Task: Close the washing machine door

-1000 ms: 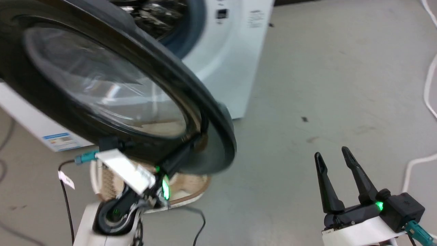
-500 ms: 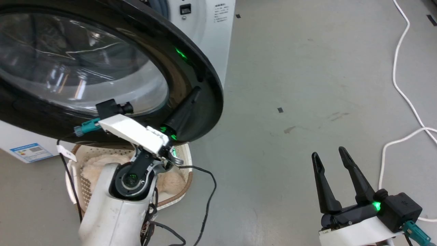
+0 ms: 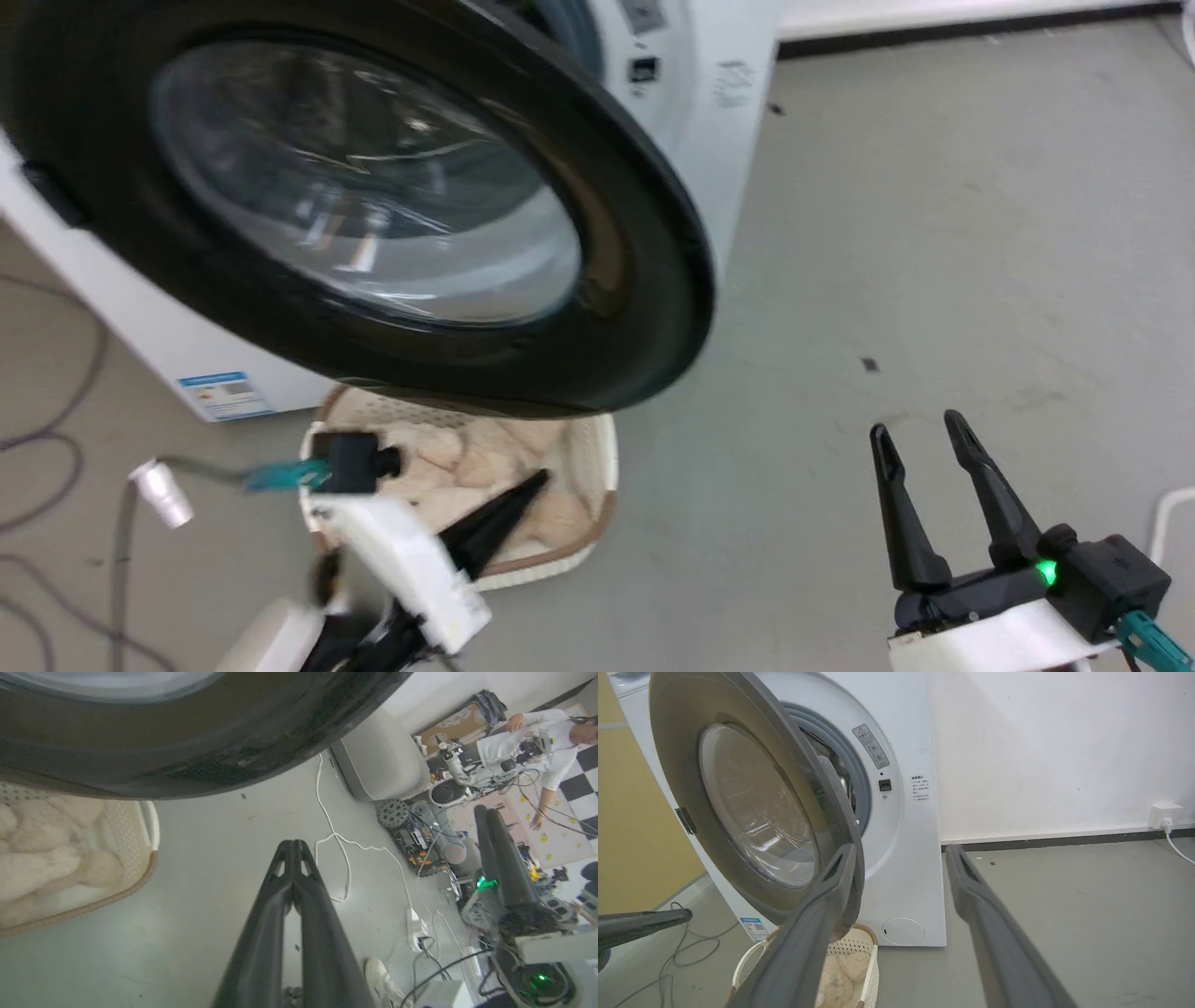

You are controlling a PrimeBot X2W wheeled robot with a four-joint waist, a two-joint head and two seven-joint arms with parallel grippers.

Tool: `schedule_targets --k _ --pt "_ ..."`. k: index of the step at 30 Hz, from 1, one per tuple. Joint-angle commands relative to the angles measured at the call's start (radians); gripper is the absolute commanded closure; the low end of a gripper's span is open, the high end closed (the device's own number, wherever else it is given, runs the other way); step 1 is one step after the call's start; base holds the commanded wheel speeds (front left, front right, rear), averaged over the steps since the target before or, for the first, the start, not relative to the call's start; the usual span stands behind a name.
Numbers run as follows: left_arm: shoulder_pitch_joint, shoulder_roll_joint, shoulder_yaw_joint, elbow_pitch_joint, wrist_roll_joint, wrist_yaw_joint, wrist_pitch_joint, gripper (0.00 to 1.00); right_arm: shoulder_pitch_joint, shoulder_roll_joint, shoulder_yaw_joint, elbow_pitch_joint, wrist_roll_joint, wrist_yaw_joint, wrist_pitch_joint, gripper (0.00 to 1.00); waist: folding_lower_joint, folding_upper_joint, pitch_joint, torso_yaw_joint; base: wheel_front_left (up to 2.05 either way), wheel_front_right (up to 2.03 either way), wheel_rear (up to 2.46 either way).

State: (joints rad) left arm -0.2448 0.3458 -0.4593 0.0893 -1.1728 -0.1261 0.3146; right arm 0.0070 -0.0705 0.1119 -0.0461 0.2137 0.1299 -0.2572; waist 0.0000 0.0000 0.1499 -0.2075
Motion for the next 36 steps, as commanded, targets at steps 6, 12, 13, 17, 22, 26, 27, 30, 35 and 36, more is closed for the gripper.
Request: schedule_targets --k 6,12,13,17,22,26,27,30,35,36 --pt "0.016 0.108 0.024 0.087 0.291 0.004 -0.457 1.00 0.034 -0.020 -0.009 -0.008 0.003 0.001 -0.005 0.00 0.0000 0.0000 -0.081 0.126 0.00 0.00 0.00" --pt "0.054 0.073 0.137 0.064 0.498 0.079 -0.575 1.00 0.054 -0.027 -0.011 -0.011 0.004 0.001 -0.005 0.00 0.0000 0.0000 -0.110 0.180 0.00 0.00 0.00" --pt "0.071 0.060 0.166 0.036 0.550 0.096 -0.575 1.00 0.057 -0.028 -0.010 -0.011 0.004 0.001 -0.005 0.00 0.0000 0.0000 -0.114 0.185 0.00 0.00 0.00" --pt "0.177 -0.024 0.265 -0.064 0.690 0.123 -0.576 1.00 0.066 -0.030 -0.006 -0.012 0.005 0.001 -0.005 0.00 0.0000 0.0000 -0.124 0.196 0.00 0.00 0.00" --pt "0.288 -0.095 0.287 -0.098 0.812 0.101 -0.576 1.00 0.081 -0.030 0.001 -0.009 0.006 0.001 -0.005 0.00 0.0000 0.0000 -0.135 0.204 0.00 0.00 0.00" --pt "0.327 -0.137 0.295 -0.085 0.855 0.078 -0.576 0.00 0.088 -0.029 0.009 -0.006 0.007 0.001 -0.005 0.00 0.0000 0.0000 -0.140 0.209 0.00 0.00 0.00" --pt "0.331 -0.146 0.298 -0.081 0.863 0.072 -0.576 0.00 0.089 -0.029 0.009 -0.005 0.007 0.001 -0.005 0.00 0.0000 0.0000 -0.141 0.210 0.00 0.00 0.00" --pt "0.332 -0.170 0.309 -0.072 0.883 0.058 -0.576 0.00 0.090 -0.027 0.002 -0.006 0.011 0.001 -0.005 0.00 0.0000 0.0000 -0.144 0.216 0.00 0.00 0.00" --pt "0.319 -0.198 0.332 -0.062 0.912 0.035 -0.576 0.00 0.089 -0.018 -0.017 -0.008 0.021 0.001 -0.005 0.00 0.0000 0.0000 -0.142 0.228 0.00 0.00 0.00" --pt "0.317 -0.201 0.334 -0.060 0.918 0.030 -0.576 0.00 0.088 -0.019 -0.017 -0.007 0.024 0.001 -0.005 0.65 0.0000 0.0000 -0.140 0.232 0.00 0.00 0.00"
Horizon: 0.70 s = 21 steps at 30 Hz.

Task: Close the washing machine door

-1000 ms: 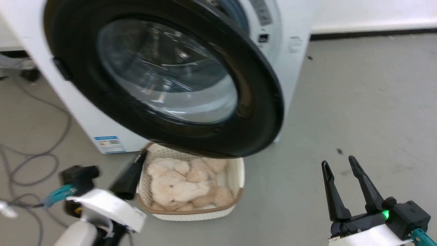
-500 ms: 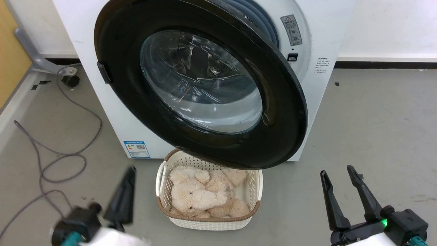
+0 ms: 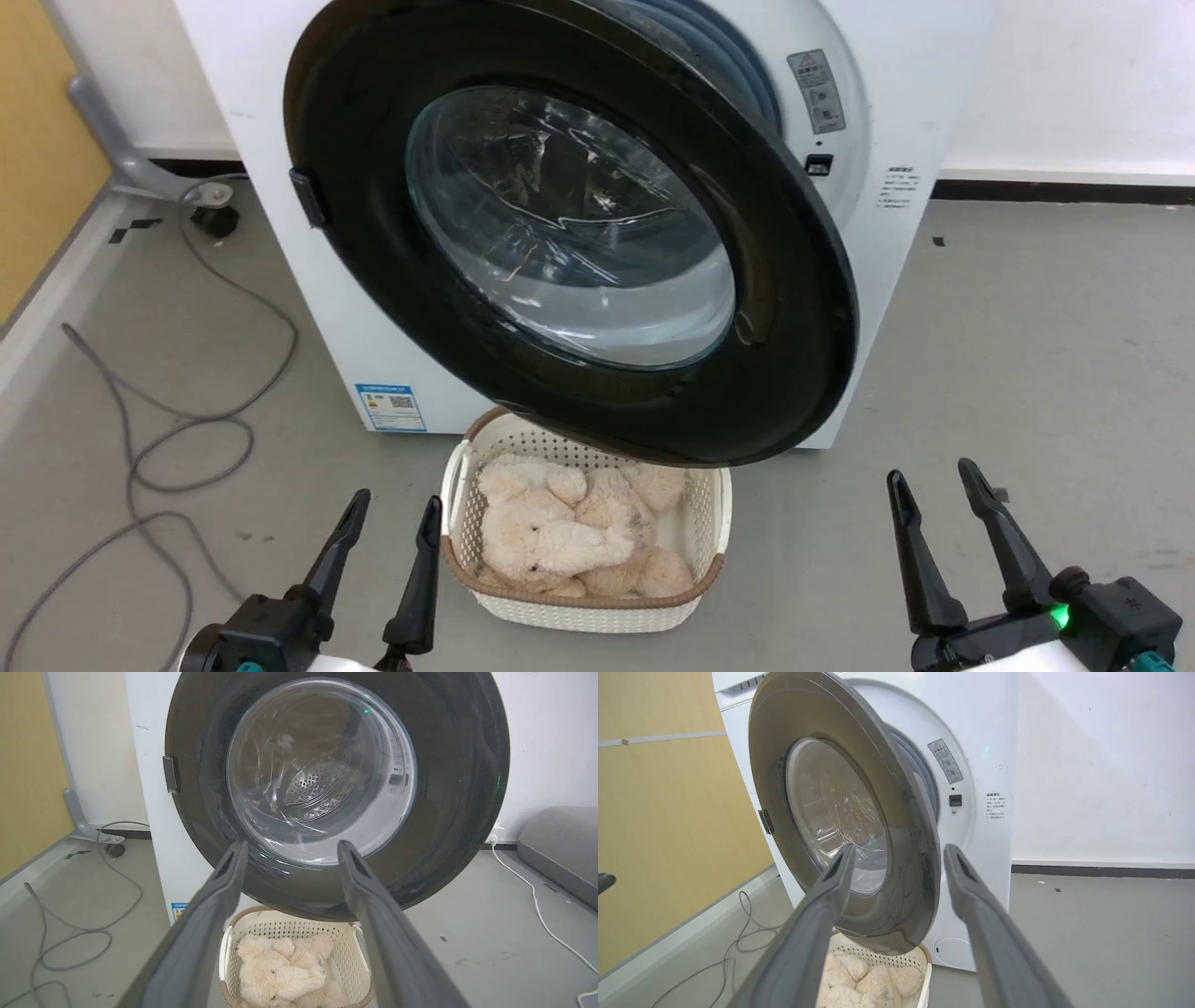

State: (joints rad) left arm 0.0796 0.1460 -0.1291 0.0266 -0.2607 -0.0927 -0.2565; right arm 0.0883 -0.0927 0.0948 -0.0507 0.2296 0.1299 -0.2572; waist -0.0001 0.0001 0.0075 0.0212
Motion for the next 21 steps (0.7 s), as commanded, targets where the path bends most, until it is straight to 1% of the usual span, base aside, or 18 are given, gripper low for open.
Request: schedule_targets --k 1,6,11,12,13,17,21 --pt "-0.010 -0.004 0.004 0.004 0.012 -0.007 -0.005 0.00 0.005 0.000 0.003 -0.004 0.011 0.001 -0.005 1.00 0.0001 -0.0001 0.005 0.009 0.00 0.00 0.00" --pt "-0.033 -0.021 0.014 0.002 0.031 -0.020 -0.005 0.00 -0.025 -0.055 0.046 -0.002 0.014 0.001 -0.005 1.00 0.0001 -0.0001 0.035 0.036 0.00 0.00 0.00" --pt "-0.061 -0.038 0.014 -0.006 0.044 -0.029 -0.005 0.00 -0.105 -0.145 0.130 0.026 0.018 0.001 -0.005 1.00 0.0001 -0.0001 0.081 0.066 0.00 0.00 0.00" --pt "-0.067 -0.040 0.015 -0.006 0.045 -0.030 -0.005 0.00 -0.128 -0.165 0.148 0.035 0.021 0.001 -0.005 1.00 0.0001 -0.0001 0.091 0.071 0.00 0.00 0.00" --pt "-0.083 -0.041 0.017 -0.004 0.045 -0.032 -0.005 0.00 -0.179 -0.204 0.183 0.055 0.035 0.001 -0.003 1.00 0.0001 -0.0001 0.116 0.081 0.00 0.00 0.00" --pt "-0.113 -0.047 0.008 0.004 0.048 -0.035 -0.005 0.00 -0.297 -0.274 0.245 0.105 0.078 0.001 0.019 1.00 0.0001 -0.0001 0.160 0.099 0.00 0.00 0.00" --pt "-0.140 -0.054 -0.002 0.003 0.053 -0.037 -0.005 0.00 -0.410 -0.332 0.274 0.164 0.125 0.001 0.034 1.00 0.0001 -0.0001 0.204 0.115 0.00 0.00 0.00"
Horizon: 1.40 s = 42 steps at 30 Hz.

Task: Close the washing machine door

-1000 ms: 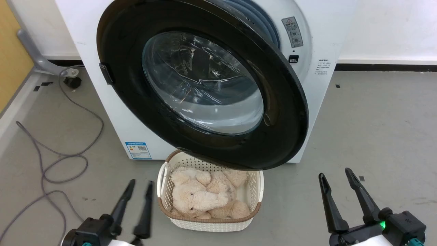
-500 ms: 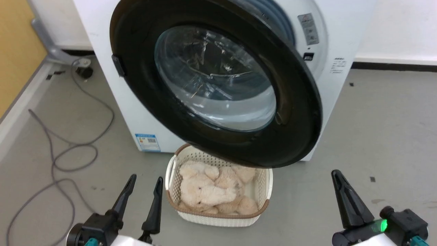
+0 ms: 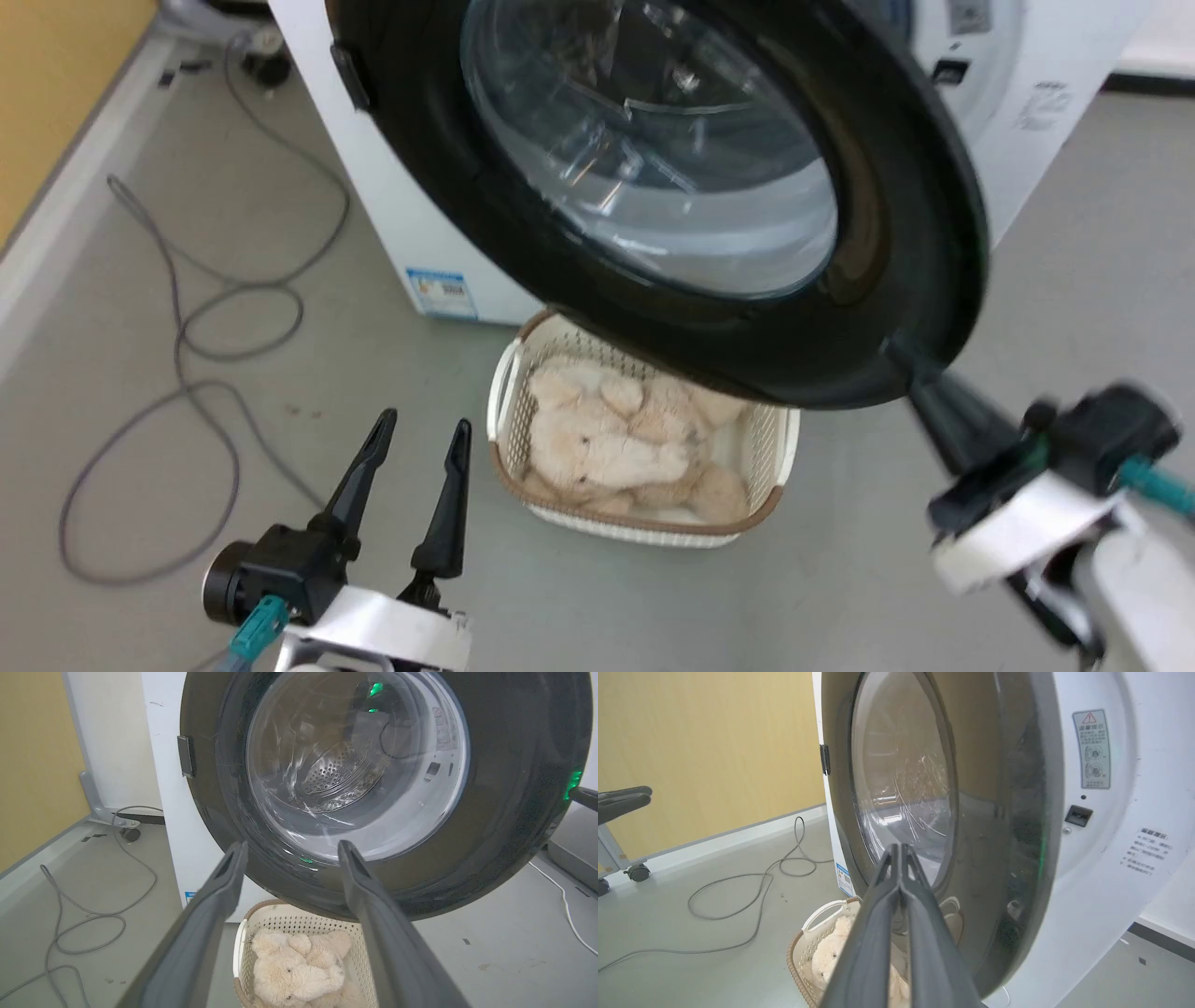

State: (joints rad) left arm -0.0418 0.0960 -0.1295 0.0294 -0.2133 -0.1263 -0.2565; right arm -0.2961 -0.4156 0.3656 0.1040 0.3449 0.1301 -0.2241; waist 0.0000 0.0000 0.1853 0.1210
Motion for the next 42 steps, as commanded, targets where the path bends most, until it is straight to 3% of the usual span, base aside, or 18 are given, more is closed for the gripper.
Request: schedule_targets --k 1,16,31,42 --pt "-0.025 -0.005 -0.003 0.001 0.006 -0.003 -0.005 0.00 -0.049 -0.020 0.006 0.024 0.021 0.001 0.005 1.00 0.0000 0.0000 0.037 0.020 0.00 0.00 0.00" --pt "-0.116 -0.018 -0.019 -0.030 0.001 -0.004 -0.005 0.00 -0.380 -0.137 -0.034 0.197 0.149 0.001 0.070 1.00 0.0000 0.0000 0.191 0.072 0.00 0.00 0.00" --pt "-0.170 -0.027 -0.029 -0.032 -0.003 -0.004 -0.005 0.00 -0.676 -0.161 -0.059 0.409 0.206 0.001 0.128 1.00 0.0000 0.0000 0.282 0.097 0.00 0.00 0.00" --pt "-0.173 -0.032 -0.017 -0.020 -0.001 -0.004 -0.005 0.00 -0.728 -0.141 -0.048 0.505 0.222 0.001 0.089 1.00 0.0000 0.0000 0.265 0.086 0.00 0.00 0.00"
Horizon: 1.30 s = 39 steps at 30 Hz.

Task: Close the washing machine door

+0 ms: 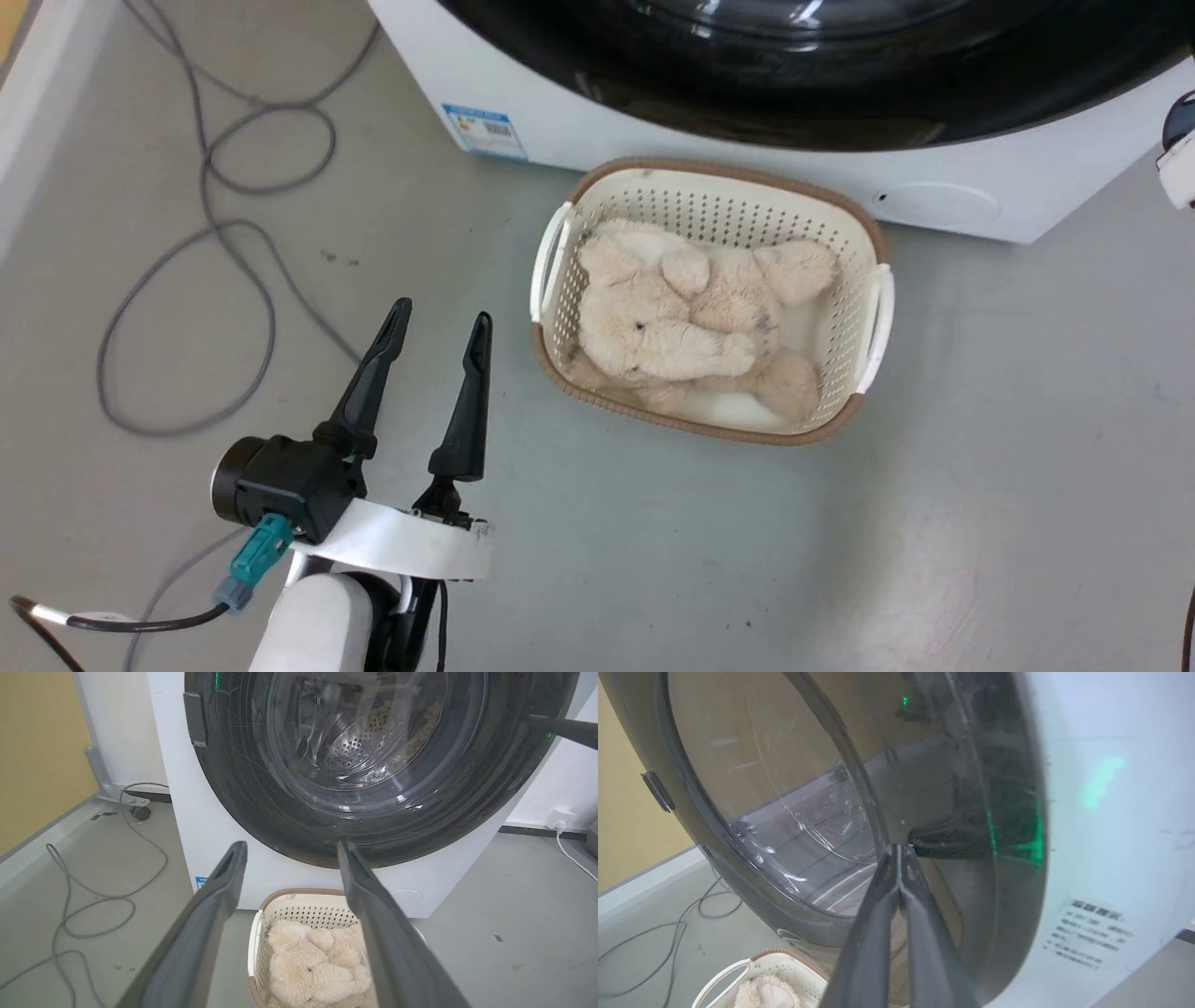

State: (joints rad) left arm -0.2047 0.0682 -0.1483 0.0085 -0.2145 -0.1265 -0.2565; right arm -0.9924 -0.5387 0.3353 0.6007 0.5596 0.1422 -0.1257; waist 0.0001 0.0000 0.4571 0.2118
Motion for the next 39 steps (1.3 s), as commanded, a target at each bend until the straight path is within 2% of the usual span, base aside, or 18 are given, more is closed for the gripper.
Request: schedule_targets --k 1,10,16,19,23,29,35,39 --pt "-0.009 -0.005 0.003 0.002 0.001 -0.004 -0.005 0.00 -0.028 -0.015 -0.015 0.014 0.011 -0.011 -0.019 1.00 -0.0001 0.0000 -0.015 -0.009 0.00 0.00 0.00" --pt "0.029 -0.001 0.024 0.031 0.000 -0.004 -0.005 0.00 0.094 0.002 0.040 0.016 0.048 -0.011 -0.093 1.00 -0.0001 0.0000 -0.148 -0.068 0.00 0.00 0.00" --pt "0.070 0.000 0.048 0.063 0.009 -0.004 -0.005 0.00 0.261 0.012 0.039 -0.069 0.070 -0.011 -0.126 1.00 -0.0001 0.0000 -0.245 -0.113 0.00 0.00 0.00" --pt "0.095 -0.002 0.068 0.080 -0.002 -0.004 -0.005 0.00 0.362 0.032 0.014 -0.133 0.029 -0.011 -0.134 1.00 -0.0001 0.0000 -0.282 -0.136 0.00 0.00 0.00" --pt "0.125 -0.003 0.084 0.098 0.005 -0.004 -0.005 0.00 0.493 0.102 -0.075 -0.232 -0.041 -0.011 -0.135 1.00 -0.0001 0.0000 -0.324 -0.163 0.00 0.00 0.00" --pt "0.169 -0.005 0.097 0.116 0.023 -0.004 -0.005 0.00 0.713 0.251 -0.240 -0.387 -0.187 -0.011 -0.136 1.00 -0.0001 0.0000 -0.378 -0.184 0.00 0.00 0.00" --pt "0.198 -0.007 0.115 0.132 0.044 0.000 -0.005 0.00 0.902 0.390 -0.337 -0.506 -0.296 -0.011 -0.136 1.00 -0.0001 0.0000 -0.412 -0.193 0.00 0.00 0.00" --pt "0.210 -0.009 0.122 0.138 0.054 0.006 -0.005 0.00 0.997 0.445 -0.378 -0.554 -0.352 -0.011 -0.136 1.00 -0.0001 0.0000 -0.424 -0.191 0.00 0.00 0.00"
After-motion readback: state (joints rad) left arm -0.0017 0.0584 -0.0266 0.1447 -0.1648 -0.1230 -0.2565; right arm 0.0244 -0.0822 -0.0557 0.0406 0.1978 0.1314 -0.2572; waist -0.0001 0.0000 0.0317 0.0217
